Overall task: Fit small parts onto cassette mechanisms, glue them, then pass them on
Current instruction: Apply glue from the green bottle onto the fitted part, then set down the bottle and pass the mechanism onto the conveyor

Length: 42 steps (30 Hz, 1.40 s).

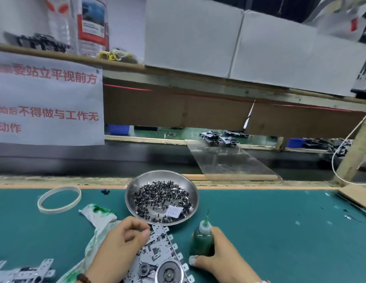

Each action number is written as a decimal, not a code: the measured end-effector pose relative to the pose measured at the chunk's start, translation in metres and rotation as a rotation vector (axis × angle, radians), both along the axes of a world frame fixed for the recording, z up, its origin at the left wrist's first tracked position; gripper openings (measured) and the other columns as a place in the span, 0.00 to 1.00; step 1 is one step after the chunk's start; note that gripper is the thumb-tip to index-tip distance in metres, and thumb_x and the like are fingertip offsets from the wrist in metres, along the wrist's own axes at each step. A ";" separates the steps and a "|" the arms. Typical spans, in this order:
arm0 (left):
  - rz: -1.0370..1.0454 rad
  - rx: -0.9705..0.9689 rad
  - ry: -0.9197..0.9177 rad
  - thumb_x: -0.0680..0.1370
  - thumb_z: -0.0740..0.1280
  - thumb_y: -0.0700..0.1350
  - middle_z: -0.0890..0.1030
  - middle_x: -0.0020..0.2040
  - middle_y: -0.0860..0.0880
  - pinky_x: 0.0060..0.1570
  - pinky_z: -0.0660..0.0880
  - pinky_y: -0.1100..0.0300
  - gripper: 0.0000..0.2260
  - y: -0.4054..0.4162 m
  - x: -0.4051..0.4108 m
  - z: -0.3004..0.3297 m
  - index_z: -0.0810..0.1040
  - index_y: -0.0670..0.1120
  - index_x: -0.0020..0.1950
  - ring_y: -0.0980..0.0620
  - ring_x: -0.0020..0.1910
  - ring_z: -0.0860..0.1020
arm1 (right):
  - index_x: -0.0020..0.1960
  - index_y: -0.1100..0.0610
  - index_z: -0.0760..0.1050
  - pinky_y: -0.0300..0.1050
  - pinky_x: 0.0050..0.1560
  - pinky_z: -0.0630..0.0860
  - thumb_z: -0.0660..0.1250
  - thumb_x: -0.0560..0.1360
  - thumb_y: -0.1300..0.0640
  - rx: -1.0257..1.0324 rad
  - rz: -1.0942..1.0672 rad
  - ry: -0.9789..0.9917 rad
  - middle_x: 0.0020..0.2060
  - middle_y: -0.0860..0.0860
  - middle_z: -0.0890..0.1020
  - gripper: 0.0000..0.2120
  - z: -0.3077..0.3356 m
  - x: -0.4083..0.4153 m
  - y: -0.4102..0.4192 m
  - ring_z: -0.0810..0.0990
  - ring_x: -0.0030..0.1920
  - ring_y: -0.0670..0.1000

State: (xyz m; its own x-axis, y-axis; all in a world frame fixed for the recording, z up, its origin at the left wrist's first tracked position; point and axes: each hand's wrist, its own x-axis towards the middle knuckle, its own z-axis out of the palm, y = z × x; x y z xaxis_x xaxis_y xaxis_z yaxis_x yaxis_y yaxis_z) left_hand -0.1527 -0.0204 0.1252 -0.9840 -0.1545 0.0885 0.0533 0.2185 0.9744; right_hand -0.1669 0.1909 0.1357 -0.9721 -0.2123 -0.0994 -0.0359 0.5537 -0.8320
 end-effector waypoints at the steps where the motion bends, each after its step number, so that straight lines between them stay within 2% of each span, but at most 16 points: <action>1: 0.014 0.004 0.009 0.73 0.69 0.38 0.82 0.31 0.47 0.32 0.69 0.75 0.03 0.000 0.001 0.006 0.78 0.44 0.41 0.56 0.32 0.76 | 0.51 0.39 0.63 0.31 0.53 0.68 0.73 0.68 0.52 0.017 0.009 0.007 0.57 0.44 0.71 0.22 0.003 0.001 0.000 0.73 0.56 0.41; 4: 0.053 -0.005 0.059 0.73 0.69 0.41 0.83 0.33 0.49 0.32 0.67 0.75 0.01 -0.005 0.005 0.032 0.78 0.46 0.42 0.56 0.32 0.76 | 0.63 0.37 0.57 0.34 0.62 0.65 0.71 0.70 0.52 0.033 0.033 0.028 0.65 0.42 0.65 0.30 0.015 0.008 0.009 0.67 0.66 0.42; 6: 0.064 0.021 0.134 0.72 0.69 0.43 0.83 0.32 0.50 0.36 0.67 0.77 0.01 -0.006 0.006 0.056 0.78 0.47 0.41 0.61 0.30 0.77 | 0.68 0.39 0.52 0.28 0.60 0.64 0.67 0.74 0.56 0.026 -0.004 0.123 0.66 0.38 0.61 0.32 0.029 0.014 0.025 0.64 0.68 0.41; 8: 0.019 0.098 0.193 0.71 0.69 0.44 0.84 0.33 0.50 0.45 0.71 0.67 0.01 0.002 0.003 0.079 0.79 0.48 0.40 0.62 0.31 0.79 | 0.65 0.40 0.61 0.25 0.51 0.69 0.64 0.76 0.59 -0.156 -0.064 0.181 0.60 0.36 0.71 0.24 0.048 0.021 0.037 0.75 0.56 0.39; 9: -0.015 0.142 0.203 0.72 0.69 0.43 0.84 0.34 0.48 0.42 0.73 0.62 0.01 0.010 -0.002 0.090 0.79 0.48 0.40 0.60 0.31 0.79 | 0.62 0.42 0.68 0.28 0.46 0.73 0.64 0.76 0.59 -0.302 -0.064 0.138 0.53 0.39 0.79 0.18 0.060 0.025 0.038 0.79 0.48 0.40; 11: -0.070 0.147 0.224 0.72 0.69 0.40 0.83 0.33 0.47 0.31 0.74 0.65 0.02 0.032 -0.017 0.107 0.80 0.47 0.41 0.58 0.29 0.79 | 0.51 0.48 0.80 0.36 0.36 0.76 0.63 0.73 0.53 -0.530 -0.023 -0.004 0.40 0.45 0.85 0.09 0.081 0.031 0.034 0.81 0.36 0.44; 14: -0.102 0.005 0.226 0.74 0.70 0.41 0.82 0.33 0.48 0.33 0.73 0.65 0.03 0.063 -0.054 0.122 0.80 0.48 0.41 0.55 0.33 0.78 | 0.37 0.58 0.83 0.40 0.21 0.72 0.64 0.68 0.49 -0.725 -0.072 -0.127 0.29 0.53 0.81 0.14 0.096 0.021 0.037 0.79 0.27 0.50; 17: -0.161 -0.065 0.170 0.74 0.69 0.42 0.81 0.36 0.47 0.39 0.73 0.60 0.03 0.086 -0.096 0.125 0.79 0.47 0.40 0.52 0.36 0.75 | 0.46 0.63 0.79 0.38 0.16 0.68 0.64 0.65 0.49 -0.873 -0.126 -0.206 0.29 0.55 0.79 0.20 0.097 -0.001 0.053 0.78 0.25 0.52; 21: -0.206 -0.240 0.169 0.74 0.69 0.43 0.77 0.33 0.54 0.34 0.69 0.64 0.06 0.117 -0.146 0.124 0.77 0.50 0.38 0.58 0.32 0.73 | 0.42 0.60 0.83 0.36 0.23 0.74 0.68 0.61 0.50 -0.772 -0.077 -0.176 0.37 0.52 0.84 0.16 0.085 -0.040 0.073 0.80 0.30 0.46; 23: -0.219 -0.302 0.149 0.75 0.68 0.46 0.77 0.36 0.55 0.35 0.70 0.65 0.04 0.133 -0.169 0.122 0.75 0.51 0.40 0.59 0.33 0.72 | 0.35 0.57 0.85 0.35 0.25 0.75 0.67 0.63 0.51 -0.774 -0.087 -0.154 0.35 0.50 0.84 0.12 0.083 -0.061 0.082 0.80 0.29 0.44; 24: -0.224 -0.332 0.135 0.76 0.66 0.47 0.77 0.40 0.55 0.39 0.71 0.65 0.02 0.140 -0.180 0.121 0.75 0.51 0.44 0.59 0.37 0.74 | 0.33 0.58 0.84 0.34 0.25 0.75 0.66 0.65 0.52 -0.801 -0.097 -0.151 0.33 0.50 0.83 0.12 0.081 -0.073 0.087 0.79 0.28 0.44; 28: -0.183 -0.360 0.016 0.79 0.61 0.50 0.72 0.59 0.47 0.59 0.72 0.54 0.14 0.152 -0.207 0.104 0.67 0.49 0.63 0.48 0.56 0.74 | 0.37 0.65 0.81 0.34 0.25 0.76 0.63 0.75 0.59 -0.881 -0.219 -0.135 0.33 0.54 0.82 0.13 0.068 -0.126 0.104 0.79 0.27 0.45; 32: -0.291 -0.140 -0.207 0.79 0.62 0.46 0.77 0.42 0.48 0.45 0.78 0.53 0.10 0.152 -0.213 0.076 0.66 0.47 0.58 0.53 0.30 0.76 | 0.41 0.67 0.77 0.34 0.24 0.75 0.63 0.77 0.61 -0.835 -0.337 -0.115 0.33 0.54 0.79 0.10 0.051 -0.177 0.107 0.78 0.28 0.45; 34: -0.286 -0.076 -0.255 0.78 0.63 0.42 0.77 0.40 0.47 0.37 0.78 0.58 0.04 0.153 -0.224 0.067 0.69 0.45 0.50 0.56 0.22 0.73 | 0.42 0.67 0.76 0.34 0.25 0.75 0.63 0.77 0.61 -0.802 -0.368 -0.128 0.34 0.54 0.77 0.10 0.044 -0.197 0.104 0.77 0.28 0.45; 37: -0.307 0.000 -0.299 0.78 0.61 0.33 0.75 0.38 0.43 0.21 0.70 0.67 0.04 0.157 -0.241 0.063 0.69 0.39 0.51 0.58 0.17 0.71 | 0.44 0.68 0.75 0.33 0.24 0.75 0.62 0.78 0.60 -0.738 -0.385 -0.158 0.33 0.56 0.78 0.10 0.036 -0.217 0.101 0.77 0.25 0.45; 42: -0.344 -0.111 -0.299 0.76 0.59 0.27 0.74 0.34 0.42 0.18 0.66 0.69 0.13 0.163 -0.260 0.051 0.64 0.34 0.59 0.59 0.15 0.69 | 0.42 0.63 0.72 0.36 0.23 0.70 0.62 0.78 0.51 -0.364 -0.436 -0.196 0.26 0.53 0.74 0.15 0.036 -0.237 0.110 0.72 0.24 0.47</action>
